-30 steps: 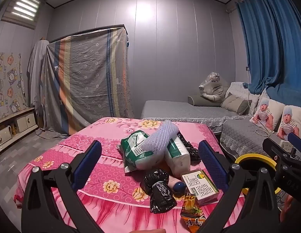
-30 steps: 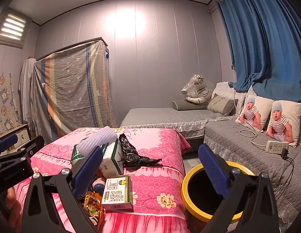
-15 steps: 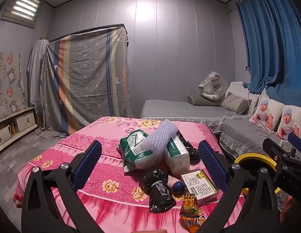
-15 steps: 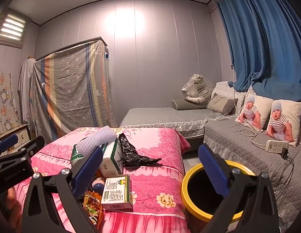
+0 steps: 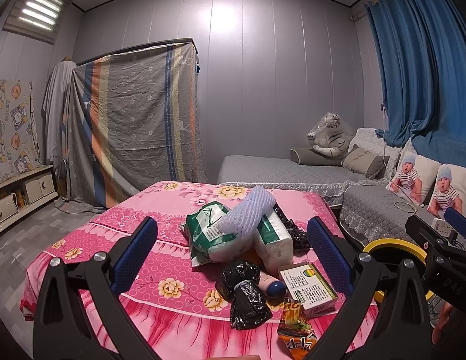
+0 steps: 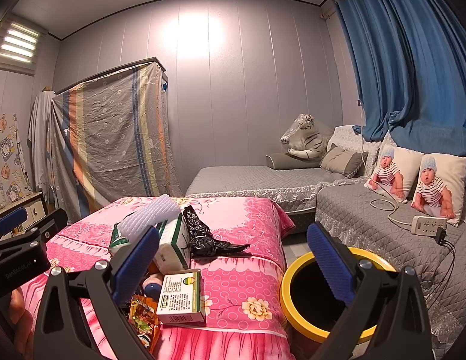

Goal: Collect trash

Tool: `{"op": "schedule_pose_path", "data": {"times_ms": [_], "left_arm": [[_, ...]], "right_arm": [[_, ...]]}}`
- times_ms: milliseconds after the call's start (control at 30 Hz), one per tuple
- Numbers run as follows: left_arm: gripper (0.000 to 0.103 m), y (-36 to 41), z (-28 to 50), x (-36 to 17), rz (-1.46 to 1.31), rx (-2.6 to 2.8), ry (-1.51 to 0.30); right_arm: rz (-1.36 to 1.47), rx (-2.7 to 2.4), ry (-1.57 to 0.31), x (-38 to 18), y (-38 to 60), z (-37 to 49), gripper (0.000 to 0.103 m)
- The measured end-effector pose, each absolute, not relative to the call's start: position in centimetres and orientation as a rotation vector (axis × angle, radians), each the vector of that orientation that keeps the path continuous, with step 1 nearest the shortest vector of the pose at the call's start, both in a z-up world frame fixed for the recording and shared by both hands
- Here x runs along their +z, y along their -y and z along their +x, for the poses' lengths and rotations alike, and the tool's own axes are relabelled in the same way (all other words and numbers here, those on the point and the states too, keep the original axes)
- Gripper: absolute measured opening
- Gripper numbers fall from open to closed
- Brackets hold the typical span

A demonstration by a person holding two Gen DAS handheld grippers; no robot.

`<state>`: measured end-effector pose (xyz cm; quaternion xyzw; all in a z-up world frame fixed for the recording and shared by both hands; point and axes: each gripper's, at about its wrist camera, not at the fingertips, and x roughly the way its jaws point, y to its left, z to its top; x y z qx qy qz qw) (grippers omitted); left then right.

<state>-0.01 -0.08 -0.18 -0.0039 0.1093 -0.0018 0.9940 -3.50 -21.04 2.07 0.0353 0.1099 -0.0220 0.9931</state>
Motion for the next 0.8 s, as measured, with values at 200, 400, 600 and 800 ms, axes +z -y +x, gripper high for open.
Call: {"op": "schedule_pose_path", "data": {"times_ms": [200, 400, 600, 800], "left_arm": [[0.096, 0.04, -0.04, -0.19, -0.01, -0.002, -0.217], [0.096, 0.04, -0.12, 0.04, -0.008, -0.001, -0.218], [0.096, 0.05, -0.15, 0.04, -0.009, -0.002, -0.217], [0.096, 0.07, -0.15, 0.04, -0.01, -0.002, -0.217]], "right_arm": [[0.071, -0.044, -0.22, 2.25, 21.05, -3.48, 0.095], [0.071, -0.042, -0.222, 1.86, 21.21, -3.48, 0.095], [0.071, -0.041, -0.223, 1.86, 21.19, -3.52, 0.095], [0.07, -0.041, -0.222, 1.91, 21.12, -3.41, 0.095]]}}
